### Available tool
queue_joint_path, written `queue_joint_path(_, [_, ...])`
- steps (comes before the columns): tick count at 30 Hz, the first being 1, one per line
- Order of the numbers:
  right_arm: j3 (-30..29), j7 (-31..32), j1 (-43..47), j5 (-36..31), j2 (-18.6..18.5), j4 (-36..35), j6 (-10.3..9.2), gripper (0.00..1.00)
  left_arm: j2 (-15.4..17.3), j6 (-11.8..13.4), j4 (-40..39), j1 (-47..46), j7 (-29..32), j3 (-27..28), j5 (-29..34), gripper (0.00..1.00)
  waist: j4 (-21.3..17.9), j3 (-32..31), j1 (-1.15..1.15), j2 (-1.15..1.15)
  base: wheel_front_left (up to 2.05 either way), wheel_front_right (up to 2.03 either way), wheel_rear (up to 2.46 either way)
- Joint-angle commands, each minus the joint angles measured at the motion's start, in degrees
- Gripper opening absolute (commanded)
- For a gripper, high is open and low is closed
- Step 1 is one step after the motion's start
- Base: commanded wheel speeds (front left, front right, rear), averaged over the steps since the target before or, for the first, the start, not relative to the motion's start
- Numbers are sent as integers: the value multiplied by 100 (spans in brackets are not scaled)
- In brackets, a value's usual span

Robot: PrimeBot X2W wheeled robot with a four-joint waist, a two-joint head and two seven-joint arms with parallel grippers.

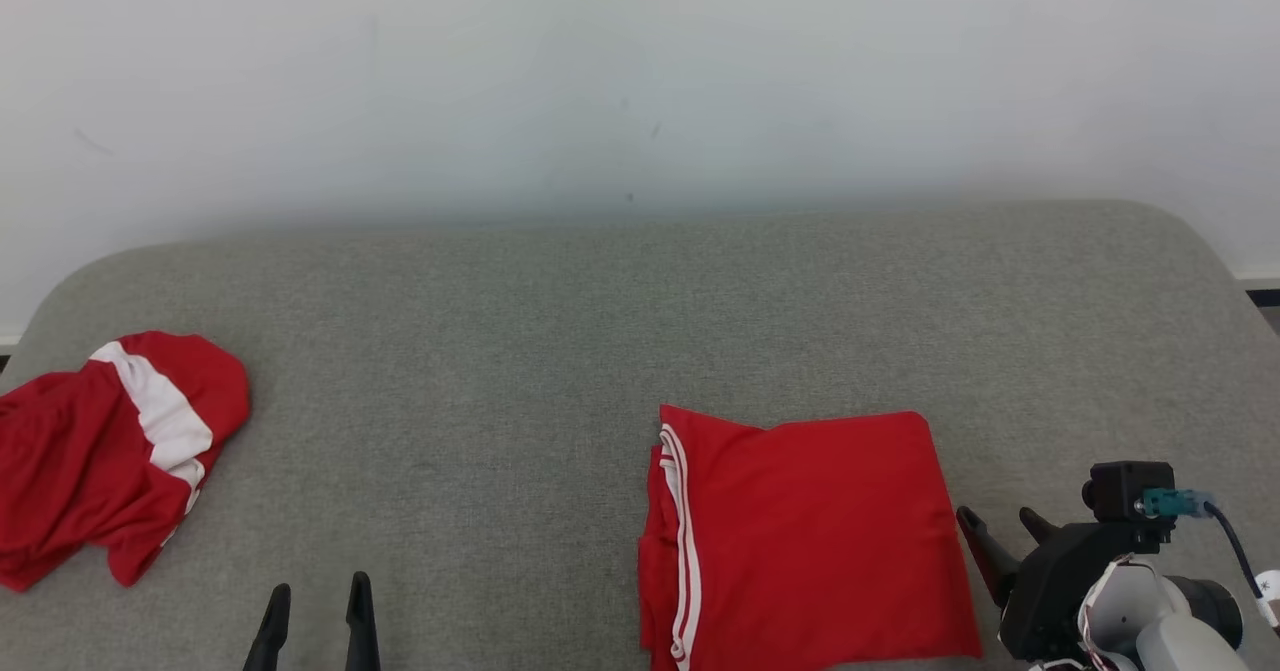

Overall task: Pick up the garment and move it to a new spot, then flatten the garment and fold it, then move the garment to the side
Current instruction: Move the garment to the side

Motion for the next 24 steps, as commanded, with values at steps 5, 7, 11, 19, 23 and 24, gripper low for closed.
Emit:
queue_joint_path(5, [-228,539,-180,-74,58,316,-13,100,2,-12,-73,-17,-11,-55,80,100,357,161,0,0,0,0,0])
queue_joint_path(7, [-320,669,-252,-138,89,437,-13,100,2,-17,-103,-38,-11,-76,86,100,470,233,0,0,0,0,0])
queue_joint_path(11, [-471,839,-342,-284,169,682,-13,100,2,-35,-131,-90,-11,-102,101,100,669,377,0,0,0,0,0])
queue_joint_path(19, [-535,1218,-559,-512,273,1224,-13,27,1,-51,-155,-172,-11,-152,89,100,874,564,0,0,0,0,0])
queue_joint_path(23, [-337,1291,-702,-620,163,1170,-13,0,1,8,-183,-208,-11,-175,89,100,858,633,0,0,0,0,0])
queue_joint_path(24, [-267,1320,-758,-635,113,1120,-13,0,2,33,-207,-237,-11,-169,78,100,828,656,0,0,0,0,0])
